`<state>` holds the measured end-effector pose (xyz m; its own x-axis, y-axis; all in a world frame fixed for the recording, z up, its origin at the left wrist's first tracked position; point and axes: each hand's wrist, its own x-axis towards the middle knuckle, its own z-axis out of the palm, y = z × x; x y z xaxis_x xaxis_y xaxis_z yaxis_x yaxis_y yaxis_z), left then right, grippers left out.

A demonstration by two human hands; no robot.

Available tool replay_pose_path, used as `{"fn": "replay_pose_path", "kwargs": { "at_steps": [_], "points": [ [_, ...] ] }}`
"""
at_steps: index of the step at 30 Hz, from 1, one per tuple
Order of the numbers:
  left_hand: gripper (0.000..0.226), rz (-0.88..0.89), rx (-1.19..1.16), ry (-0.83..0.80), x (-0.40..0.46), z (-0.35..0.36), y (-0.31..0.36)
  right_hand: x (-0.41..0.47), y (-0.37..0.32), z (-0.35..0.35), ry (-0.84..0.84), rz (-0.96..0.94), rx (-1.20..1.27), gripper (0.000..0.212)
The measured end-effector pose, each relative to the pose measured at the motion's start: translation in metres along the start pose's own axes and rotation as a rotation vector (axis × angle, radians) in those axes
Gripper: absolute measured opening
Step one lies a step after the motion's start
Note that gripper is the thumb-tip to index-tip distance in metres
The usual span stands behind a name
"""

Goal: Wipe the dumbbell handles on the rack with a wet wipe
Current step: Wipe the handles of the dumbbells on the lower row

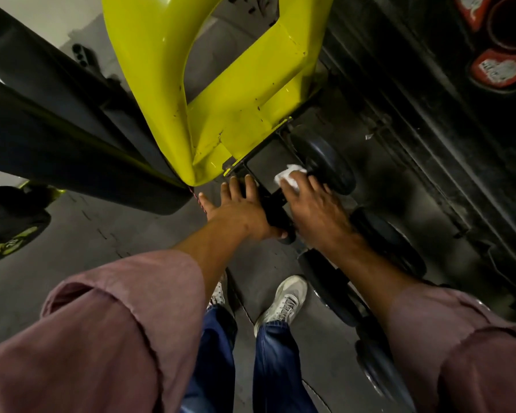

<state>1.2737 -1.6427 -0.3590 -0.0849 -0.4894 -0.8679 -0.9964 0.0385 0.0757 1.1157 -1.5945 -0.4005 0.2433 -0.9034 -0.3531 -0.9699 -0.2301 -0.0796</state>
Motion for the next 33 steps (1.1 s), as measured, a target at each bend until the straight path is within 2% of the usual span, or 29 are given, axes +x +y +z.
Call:
{"fn": "replay_pose_path", "kwargs": {
  "at_steps": [4,7,9,12,17,21,25,30,33],
  "points": [
    [0.144,0.006,-0.015,-0.003,0.0,0.002,-0.001,-0.013,-0.004,-0.007,-0.041,-0.129,0.307,0.056],
    [0.143,0.002,-0.016,0.005,0.0,0.003,-0.001,-0.014,-0.005,-0.005,0.007,-0.086,0.146,0.051],
    [0.142,0.001,-0.016,0.015,0.0,0.003,0.0,-0.012,-0.001,0.0,0.059,0.058,-0.011,0.054],
    [0.141,0.014,-0.021,0.048,-0.001,0.005,-0.002,-0.012,-0.003,0.004,0.105,0.236,-0.03,0.057],
    [0.141,0.034,-0.038,0.078,0.0,0.008,-0.004,-0.022,-0.011,0.013,0.109,0.14,0.037,0.056],
    [0.141,0.049,-0.025,0.118,0.0,0.011,-0.005,-0.019,-0.006,0.014,0.166,0.32,0.25,0.061],
    [0.142,0.054,-0.022,0.142,-0.001,0.014,-0.005,-0.015,-0.019,0.017,0.231,0.364,0.488,0.067],
    [0.143,0.061,-0.02,0.169,0.0,0.015,-0.006,-0.012,-0.027,0.017,0.271,0.516,0.833,0.069],
    [0.143,0.066,-0.019,0.185,0.0,0.016,-0.006,-0.01,-0.031,0.016,0.283,0.543,0.946,0.073]
  ]
}}
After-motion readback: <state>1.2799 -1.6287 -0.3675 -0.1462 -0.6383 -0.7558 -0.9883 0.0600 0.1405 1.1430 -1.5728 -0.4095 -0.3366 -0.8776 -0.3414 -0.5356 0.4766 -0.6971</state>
